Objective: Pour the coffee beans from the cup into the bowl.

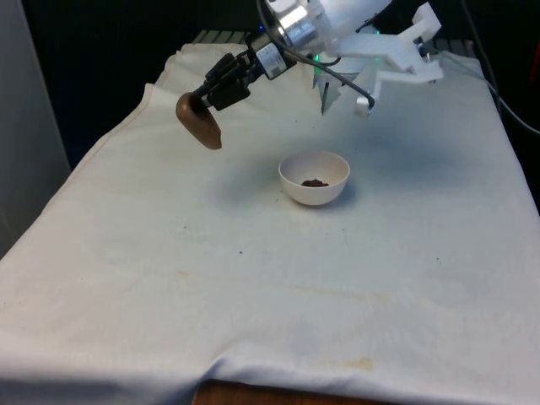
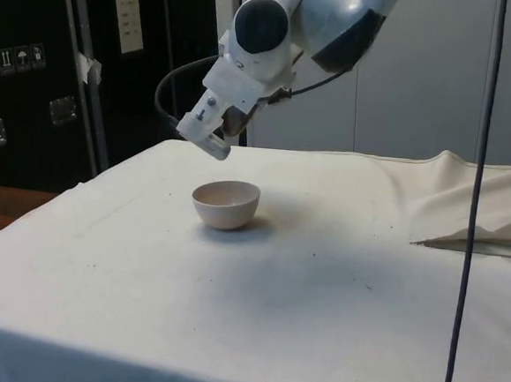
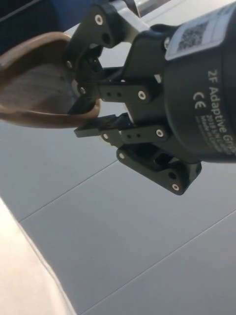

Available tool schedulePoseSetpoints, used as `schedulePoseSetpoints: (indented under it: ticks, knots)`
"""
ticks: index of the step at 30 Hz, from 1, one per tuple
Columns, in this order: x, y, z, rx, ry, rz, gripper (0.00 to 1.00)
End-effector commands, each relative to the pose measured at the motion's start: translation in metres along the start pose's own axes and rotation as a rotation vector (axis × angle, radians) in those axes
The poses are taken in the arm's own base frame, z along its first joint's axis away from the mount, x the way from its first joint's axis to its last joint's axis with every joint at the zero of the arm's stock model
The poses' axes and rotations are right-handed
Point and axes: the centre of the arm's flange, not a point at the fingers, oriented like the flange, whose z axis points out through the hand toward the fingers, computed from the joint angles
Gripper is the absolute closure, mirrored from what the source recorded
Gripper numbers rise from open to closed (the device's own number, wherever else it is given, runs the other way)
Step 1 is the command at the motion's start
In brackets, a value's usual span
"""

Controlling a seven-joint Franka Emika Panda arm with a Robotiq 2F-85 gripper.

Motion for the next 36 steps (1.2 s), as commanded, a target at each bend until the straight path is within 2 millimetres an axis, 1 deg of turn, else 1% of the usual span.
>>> schedulePoseSetpoints:
  ticks: [1, 4, 12, 13, 14, 17, 22, 23, 28, 31, 36]
  knots:
    - [0.0, -0.001, 0.002, 0.006, -0.024, 0.007, 0.94]
    - [0.001, 0.0, 0.003, 0.002, -0.016, 0.007, 0.94]
    - [0.002, -0.001, 0.014, 0.011, -0.08, 0.036, 0.94]
    - [0.003, -0.001, 0.013, 0.007, -0.056, 0.029, 0.94]
    - [0.002, -0.001, 0.015, 0.011, -0.085, 0.038, 0.94]
    - [0.003, 0.0, 0.017, 0.014, -0.099, 0.044, 0.94]
    - [0.008, 0.002, 0.025, 0.014, -0.125, 0.061, 0.94]
    - [0.008, 0.002, 0.023, 0.01, -0.103, 0.056, 0.94]
    - [0.012, 0.006, 0.029, 0.011, -0.154, 0.072, 0.94]
    - [0.013, 0.005, 0.03, 0.005, -0.137, 0.071, 0.94]
    - [0.017, 0.009, 0.03, -0.018, -0.175, 0.07, 0.94]
